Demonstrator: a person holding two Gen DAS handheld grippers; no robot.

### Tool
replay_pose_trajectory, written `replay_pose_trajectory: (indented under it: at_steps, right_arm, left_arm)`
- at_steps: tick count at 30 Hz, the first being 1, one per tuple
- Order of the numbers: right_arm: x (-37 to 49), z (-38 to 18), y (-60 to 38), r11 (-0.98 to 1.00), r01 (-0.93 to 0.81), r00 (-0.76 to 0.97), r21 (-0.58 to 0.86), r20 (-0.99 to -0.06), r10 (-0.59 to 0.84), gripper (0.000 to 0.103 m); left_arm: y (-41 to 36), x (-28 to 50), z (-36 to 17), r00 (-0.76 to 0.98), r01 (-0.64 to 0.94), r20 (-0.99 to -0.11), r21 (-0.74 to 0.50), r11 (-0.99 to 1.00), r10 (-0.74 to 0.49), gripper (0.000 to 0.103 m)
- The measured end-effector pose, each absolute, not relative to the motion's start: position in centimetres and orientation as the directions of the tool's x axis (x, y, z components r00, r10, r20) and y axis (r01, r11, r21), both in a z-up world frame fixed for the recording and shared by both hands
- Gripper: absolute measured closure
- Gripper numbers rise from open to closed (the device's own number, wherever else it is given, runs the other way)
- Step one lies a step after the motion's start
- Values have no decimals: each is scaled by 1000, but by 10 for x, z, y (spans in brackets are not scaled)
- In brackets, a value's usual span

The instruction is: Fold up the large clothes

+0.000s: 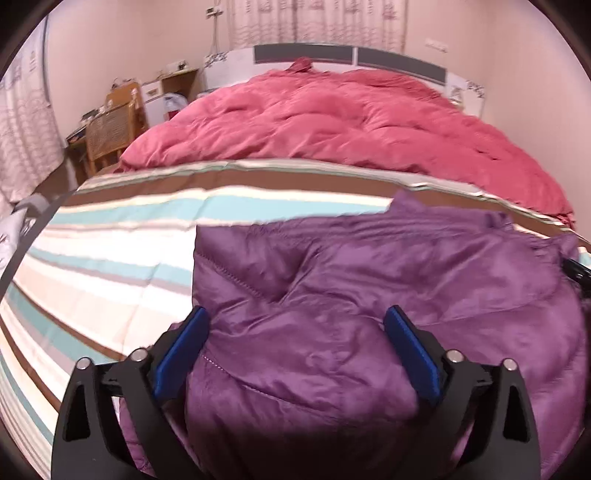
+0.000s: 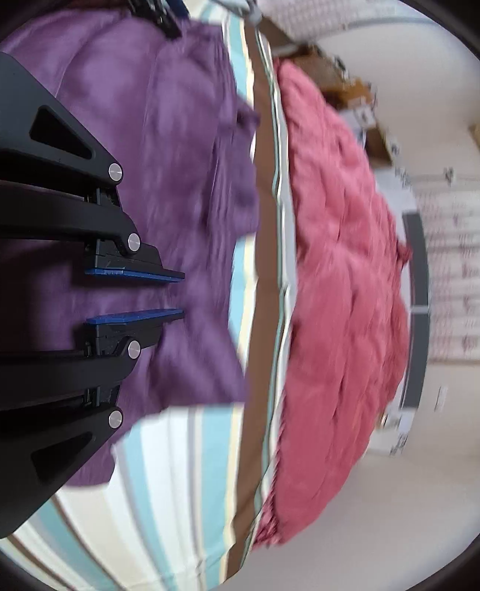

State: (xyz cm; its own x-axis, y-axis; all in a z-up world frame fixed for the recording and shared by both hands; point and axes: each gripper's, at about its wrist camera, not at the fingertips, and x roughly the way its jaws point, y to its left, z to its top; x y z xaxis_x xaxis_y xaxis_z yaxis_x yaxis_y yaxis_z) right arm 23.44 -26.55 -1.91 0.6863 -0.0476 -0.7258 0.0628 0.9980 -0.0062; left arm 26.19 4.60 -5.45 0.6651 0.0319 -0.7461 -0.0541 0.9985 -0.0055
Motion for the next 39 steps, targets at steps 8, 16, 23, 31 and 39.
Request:
replay_pose_trajectory:
  at_steps: [8,16,23,31,39]
  right_arm:
    - [242,-55,-282,993,121,656,2,-750,-78,89]
    - [244,-53,-276,992,119,652,-49,-749,-116,89]
    - [226,-33,-263,993,87,683,-79,-721,-117,60]
    - [172,-6,-225,999,-42,741,17,-670,43,54]
    - [120,-3,-203,980,-123,721,154,-665,195,60]
  left_arm:
    - [63,274,-81,618,-47,-781,-153,987,-92,2]
    - [62,255,-71,634,-68,-771,-138,988,-64,2]
    - [67,214,-55,674,-51,-736,-125,991,-58,2]
    - [72,184,-58,676,-51,-734,-131,990,-62,2]
    - [104,135,-55,712,-129,-702,-166,978,-25,3]
